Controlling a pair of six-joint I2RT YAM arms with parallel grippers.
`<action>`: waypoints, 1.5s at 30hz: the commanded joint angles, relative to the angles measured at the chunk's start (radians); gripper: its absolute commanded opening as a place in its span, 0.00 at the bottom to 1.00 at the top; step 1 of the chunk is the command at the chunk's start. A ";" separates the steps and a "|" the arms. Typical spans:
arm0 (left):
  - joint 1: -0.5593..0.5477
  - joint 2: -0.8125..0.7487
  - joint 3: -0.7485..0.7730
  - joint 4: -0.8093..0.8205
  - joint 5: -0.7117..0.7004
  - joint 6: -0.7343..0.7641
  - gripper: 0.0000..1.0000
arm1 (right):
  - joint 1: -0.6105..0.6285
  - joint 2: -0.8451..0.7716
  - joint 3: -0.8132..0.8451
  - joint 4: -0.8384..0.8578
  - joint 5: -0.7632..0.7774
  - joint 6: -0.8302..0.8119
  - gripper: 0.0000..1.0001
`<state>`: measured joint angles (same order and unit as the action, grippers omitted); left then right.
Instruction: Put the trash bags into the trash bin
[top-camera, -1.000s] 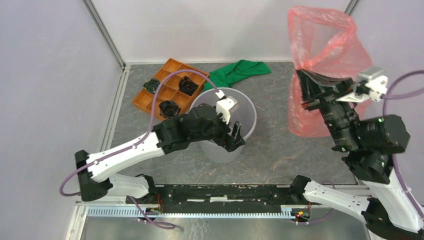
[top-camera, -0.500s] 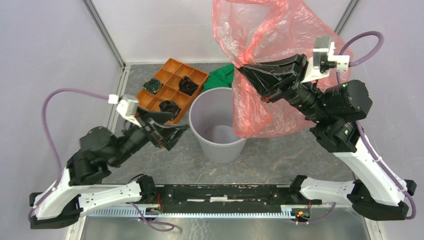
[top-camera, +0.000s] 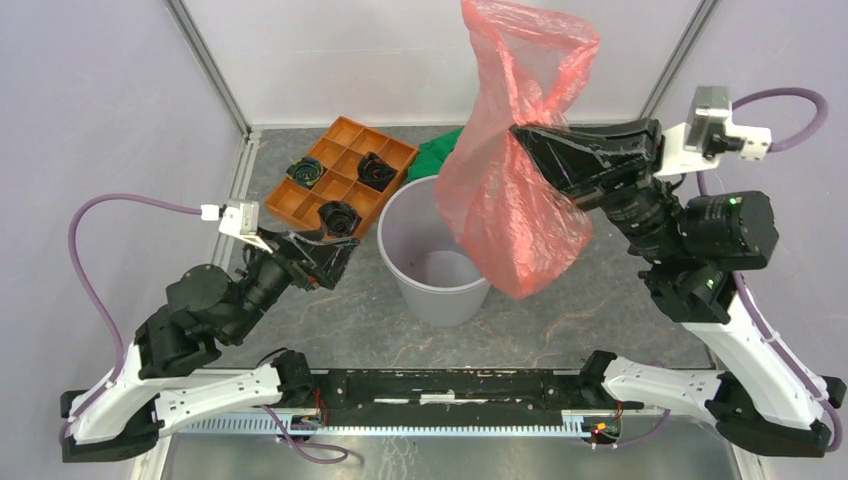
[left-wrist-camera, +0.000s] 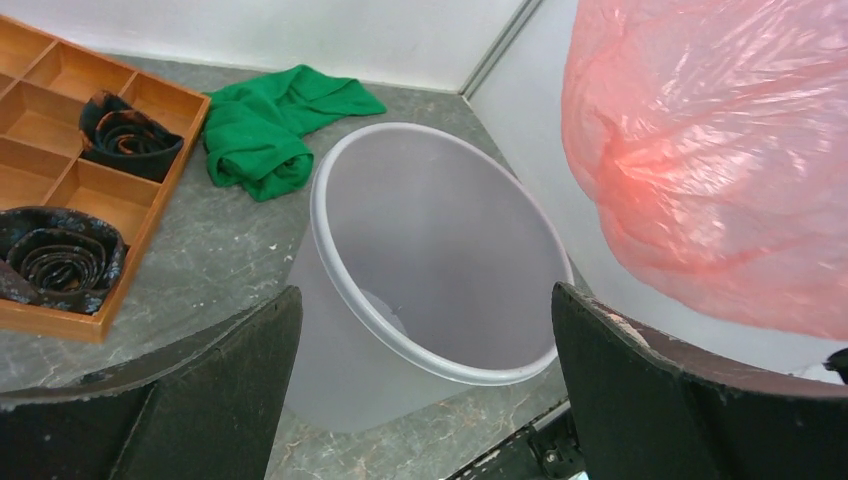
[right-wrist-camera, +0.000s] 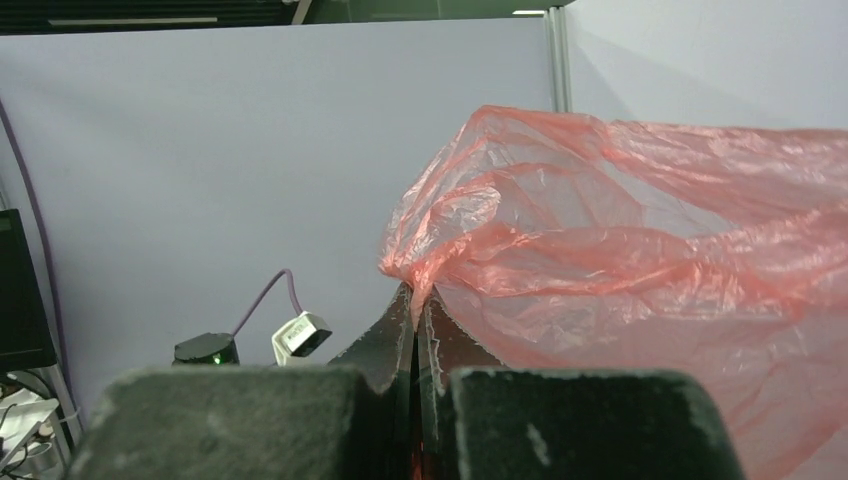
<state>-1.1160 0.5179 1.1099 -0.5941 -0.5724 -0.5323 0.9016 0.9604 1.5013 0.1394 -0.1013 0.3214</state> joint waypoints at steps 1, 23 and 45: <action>0.001 0.055 0.001 0.030 -0.057 -0.050 1.00 | 0.003 0.084 0.066 0.029 -0.058 0.044 0.01; 0.001 0.017 -0.096 0.310 0.442 -0.007 1.00 | 0.004 0.207 -0.043 0.110 0.020 -0.151 0.01; 0.003 0.392 -0.127 0.481 0.306 0.037 1.00 | -0.004 -0.022 -0.541 0.340 0.351 0.175 0.04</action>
<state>-1.1137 0.8478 0.9527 -0.0528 -0.0540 -0.4896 0.9012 0.9981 0.9882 0.4595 0.1959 0.5411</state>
